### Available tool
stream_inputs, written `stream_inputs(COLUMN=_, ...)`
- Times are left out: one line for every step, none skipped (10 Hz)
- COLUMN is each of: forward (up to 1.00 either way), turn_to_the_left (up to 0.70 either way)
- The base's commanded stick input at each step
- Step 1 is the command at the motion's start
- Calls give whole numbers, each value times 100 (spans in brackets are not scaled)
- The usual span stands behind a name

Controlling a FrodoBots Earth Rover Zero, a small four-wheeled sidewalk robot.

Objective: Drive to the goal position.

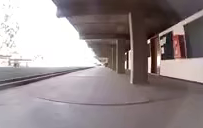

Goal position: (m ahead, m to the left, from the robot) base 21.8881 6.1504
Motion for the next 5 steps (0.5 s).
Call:
stream_inputs(forward=50, turn_to_the_left=0)
stream_inputs(forward=50, turn_to_the_left=0)
stream_inputs(forward=50, turn_to_the_left=0)
stream_inputs(forward=50, turn_to_the_left=0)
stream_inputs(forward=50, turn_to_the_left=0)
